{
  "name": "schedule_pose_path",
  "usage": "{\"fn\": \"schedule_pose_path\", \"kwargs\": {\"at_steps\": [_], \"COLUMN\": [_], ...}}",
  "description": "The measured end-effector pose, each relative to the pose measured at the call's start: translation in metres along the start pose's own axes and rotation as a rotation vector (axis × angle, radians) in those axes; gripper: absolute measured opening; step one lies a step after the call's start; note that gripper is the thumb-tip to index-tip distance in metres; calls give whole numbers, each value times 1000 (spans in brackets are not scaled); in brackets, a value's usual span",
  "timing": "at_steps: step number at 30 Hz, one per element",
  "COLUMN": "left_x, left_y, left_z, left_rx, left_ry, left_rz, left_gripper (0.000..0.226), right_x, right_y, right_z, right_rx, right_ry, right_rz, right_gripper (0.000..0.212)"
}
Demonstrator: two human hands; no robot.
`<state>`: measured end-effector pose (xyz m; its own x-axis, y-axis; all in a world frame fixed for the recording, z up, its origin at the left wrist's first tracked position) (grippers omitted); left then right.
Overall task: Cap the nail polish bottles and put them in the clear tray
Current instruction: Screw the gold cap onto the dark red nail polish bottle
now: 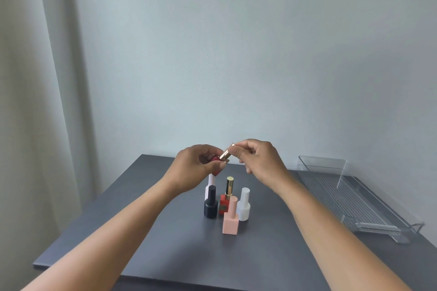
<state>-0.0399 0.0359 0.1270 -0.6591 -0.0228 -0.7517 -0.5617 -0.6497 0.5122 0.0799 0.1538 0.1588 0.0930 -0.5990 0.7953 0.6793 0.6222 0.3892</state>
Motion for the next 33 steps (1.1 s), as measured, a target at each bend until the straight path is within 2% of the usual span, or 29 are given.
{"fn": "schedule_pose_path", "kwargs": {"at_steps": [7, 13, 18, 26, 33], "left_x": [36, 62, 68, 78, 82], "left_y": [2, -12, -27, -40, -38], "left_z": [-38, -73, -88, -94, -95], "left_rx": [-6, 17, 53, 119, 56], "left_ry": [142, 250, 251, 270, 283], "left_rz": [-118, -133, -120, -41, 38], "left_gripper": [14, 12, 13, 19, 22], "right_x": [-21, -47, -65, -70, -72], "right_y": [0, -14, -21, -34, -37], "right_z": [-27, -54, -65, -72, -74], "right_rx": [30, 106, 90, 119, 98], "right_ry": [-82, -160, -200, -171, -145], "right_rz": [6, 10, -93, -119, -100], "right_gripper": [13, 17, 29, 13, 11]}}
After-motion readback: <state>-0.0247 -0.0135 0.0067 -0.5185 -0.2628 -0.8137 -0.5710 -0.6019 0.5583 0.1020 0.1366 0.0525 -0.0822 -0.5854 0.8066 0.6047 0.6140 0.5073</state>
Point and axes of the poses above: each hand's wrist, its own z-axis towards the middle knuckle, its own y-axis out of the back of the hand, x = y × z, the point moved 9 cm from there along z, towards the middle knuckle, and after that the axes turned 6 degrees about z, right-handed, at the moved point
